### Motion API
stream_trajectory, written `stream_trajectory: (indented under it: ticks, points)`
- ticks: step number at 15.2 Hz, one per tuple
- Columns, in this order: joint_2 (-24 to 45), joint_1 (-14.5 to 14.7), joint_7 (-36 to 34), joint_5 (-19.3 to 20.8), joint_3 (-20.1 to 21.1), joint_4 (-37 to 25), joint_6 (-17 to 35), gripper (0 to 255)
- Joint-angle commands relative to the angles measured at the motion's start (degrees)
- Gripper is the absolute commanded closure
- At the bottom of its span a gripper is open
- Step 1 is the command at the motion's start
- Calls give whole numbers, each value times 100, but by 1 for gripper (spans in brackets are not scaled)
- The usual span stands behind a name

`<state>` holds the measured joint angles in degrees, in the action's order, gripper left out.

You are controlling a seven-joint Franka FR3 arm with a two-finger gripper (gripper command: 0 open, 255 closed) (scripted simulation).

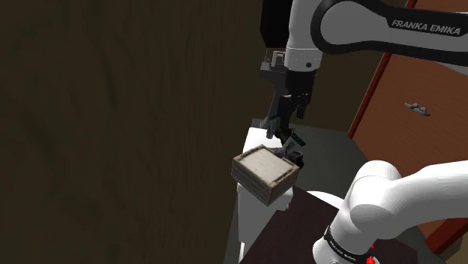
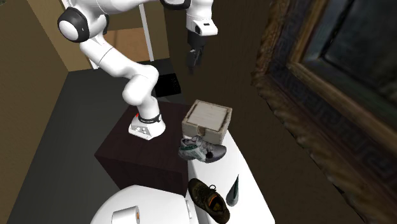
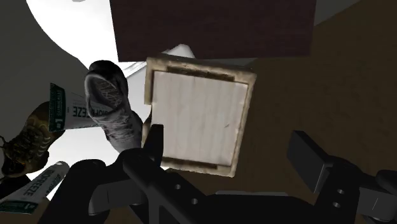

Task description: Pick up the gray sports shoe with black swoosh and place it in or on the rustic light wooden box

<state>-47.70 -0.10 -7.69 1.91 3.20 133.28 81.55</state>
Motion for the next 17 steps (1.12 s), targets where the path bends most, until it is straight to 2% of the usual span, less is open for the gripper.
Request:
stream_trajectory:
  ticks: [1, 9, 17]
  points:
    - [0, 0, 0, 0, 0, 0, 0, 0]
    - [-637, -379, 299, 631, -601, 1595, 1335, 0]
    - [-712, -1010, 600, 1453, -1397, 2820, 2917, 0]
